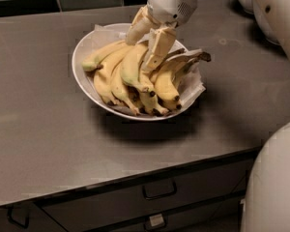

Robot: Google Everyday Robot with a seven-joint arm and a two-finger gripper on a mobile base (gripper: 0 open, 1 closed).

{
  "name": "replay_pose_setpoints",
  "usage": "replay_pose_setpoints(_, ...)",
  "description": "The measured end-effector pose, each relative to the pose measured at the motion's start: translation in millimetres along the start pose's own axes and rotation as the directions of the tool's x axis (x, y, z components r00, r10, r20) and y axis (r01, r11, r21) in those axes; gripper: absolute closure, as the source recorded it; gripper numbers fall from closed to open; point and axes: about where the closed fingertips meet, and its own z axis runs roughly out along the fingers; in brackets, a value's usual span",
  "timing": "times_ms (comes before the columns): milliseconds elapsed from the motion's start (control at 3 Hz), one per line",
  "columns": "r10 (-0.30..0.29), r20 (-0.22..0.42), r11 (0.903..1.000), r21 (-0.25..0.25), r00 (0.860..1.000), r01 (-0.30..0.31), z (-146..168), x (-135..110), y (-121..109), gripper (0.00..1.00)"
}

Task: Pick banana from white bowl

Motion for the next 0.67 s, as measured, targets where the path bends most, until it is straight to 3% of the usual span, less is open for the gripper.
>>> replay_pose_setpoints(333, 0.001, -0.001, 1.0, -0.002, 1.0, -0.001, 1.3, -0.6, -3.4, 0.48)
replay_pose_setpoints(667, -0.001, 0.0, 1.0, -0.002, 1.0, 0.001, 2.3, -1.5, -7.4, 0.46)
